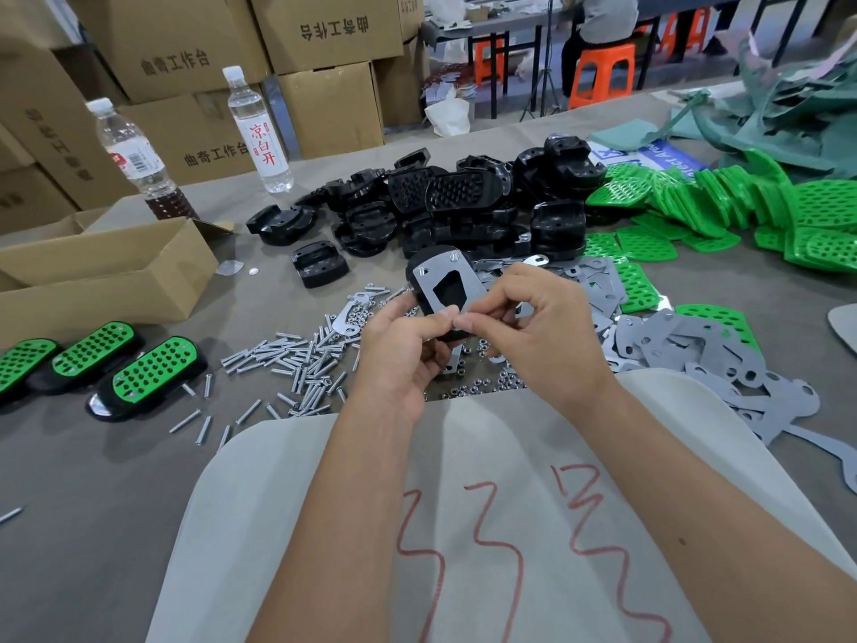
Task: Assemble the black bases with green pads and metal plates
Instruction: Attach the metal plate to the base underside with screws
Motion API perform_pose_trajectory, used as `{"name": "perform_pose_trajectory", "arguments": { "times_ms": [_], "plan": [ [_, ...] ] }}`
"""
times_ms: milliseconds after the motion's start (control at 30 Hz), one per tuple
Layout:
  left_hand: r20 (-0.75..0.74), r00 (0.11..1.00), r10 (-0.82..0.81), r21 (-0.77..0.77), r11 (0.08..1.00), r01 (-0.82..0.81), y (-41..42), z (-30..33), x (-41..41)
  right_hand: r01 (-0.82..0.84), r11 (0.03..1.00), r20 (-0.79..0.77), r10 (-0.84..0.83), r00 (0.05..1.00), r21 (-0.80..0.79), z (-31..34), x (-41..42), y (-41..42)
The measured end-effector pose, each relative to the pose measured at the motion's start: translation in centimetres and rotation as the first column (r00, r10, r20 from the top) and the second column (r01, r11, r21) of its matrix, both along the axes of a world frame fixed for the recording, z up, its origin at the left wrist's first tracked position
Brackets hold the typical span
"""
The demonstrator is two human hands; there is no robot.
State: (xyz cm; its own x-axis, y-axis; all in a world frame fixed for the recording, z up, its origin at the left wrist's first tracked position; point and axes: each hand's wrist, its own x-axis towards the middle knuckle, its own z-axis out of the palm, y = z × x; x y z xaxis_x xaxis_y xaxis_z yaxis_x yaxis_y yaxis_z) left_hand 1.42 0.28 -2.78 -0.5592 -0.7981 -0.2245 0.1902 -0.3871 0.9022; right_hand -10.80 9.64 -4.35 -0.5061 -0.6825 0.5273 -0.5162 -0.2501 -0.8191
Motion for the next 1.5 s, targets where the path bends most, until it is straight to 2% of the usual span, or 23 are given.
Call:
{"name": "perform_pose_trajectory", "arguments": {
  "times_ms": [133, 267, 733, 933, 1100, 1200, 1333, 1433, 1500],
  "plan": [
    [0.006, 1.0, 0.007, -0.002, 1.0, -0.007, 0.12, 0.03, -0.12, 0.048, 0.999, -0.073, -0.048, 0.996, -0.001, 0.06, 0.1, 0.04],
    [0.002, 1.0, 0.026, 0.012, 1.0, -0.027, 0.04, 0.02, -0.11, 0.017, 1.0, -0.136, -0.016, 0.991, 0.004, 0.09, 0.02, 0.02],
    [-0.011, 0.999, 0.048, 0.035, 0.998, -0.048, 0.28, 0.22, -0.16, 0.027, 1.0, -0.164, -0.029, 0.986, -0.009, 0.06, 0.23, -0.02],
    [-0.005, 0.999, 0.043, 0.015, 0.999, -0.043, 0.49, 0.24, -0.29, 0.098, 0.995, -0.149, -0.099, 0.984, -0.009, -0.02, 0.35, -0.25],
    [-0.003, 0.998, 0.059, 0.043, 0.997, -0.059, 0.27, 0.22, -0.19, 0.061, 0.998, -0.22, -0.06, 0.974, -0.003, 0.14, 0.38, -0.07],
    [-0.005, 0.996, 0.091, 0.068, 0.994, -0.09, 0.25, 0.2, -0.15, 0.047, 0.999, -0.182, -0.047, 0.982, -0.006, 0.12, 0.48, -0.01],
    [-0.009, 0.994, 0.109, 0.102, 0.989, -0.107, 0.14, 0.31, -0.19, 0.135, 0.989, -0.146, -0.142, 0.979, -0.052, -0.09, 0.16, 0.02],
    [0.003, 0.994, 0.106, 0.094, 0.99, -0.106, 0.25, 0.37, -0.25, 0.004, 1.0, -0.07, -0.002, 0.998, 0.028, 0.14, 0.76, 0.15],
    [0.007, 0.993, 0.119, 0.098, 0.988, -0.119, 0.3, 0.37, -0.28, -0.031, 0.999, -0.03, 0.032, 0.999, 0.032, 0.11, 0.65, 0.18]
  ]
}}
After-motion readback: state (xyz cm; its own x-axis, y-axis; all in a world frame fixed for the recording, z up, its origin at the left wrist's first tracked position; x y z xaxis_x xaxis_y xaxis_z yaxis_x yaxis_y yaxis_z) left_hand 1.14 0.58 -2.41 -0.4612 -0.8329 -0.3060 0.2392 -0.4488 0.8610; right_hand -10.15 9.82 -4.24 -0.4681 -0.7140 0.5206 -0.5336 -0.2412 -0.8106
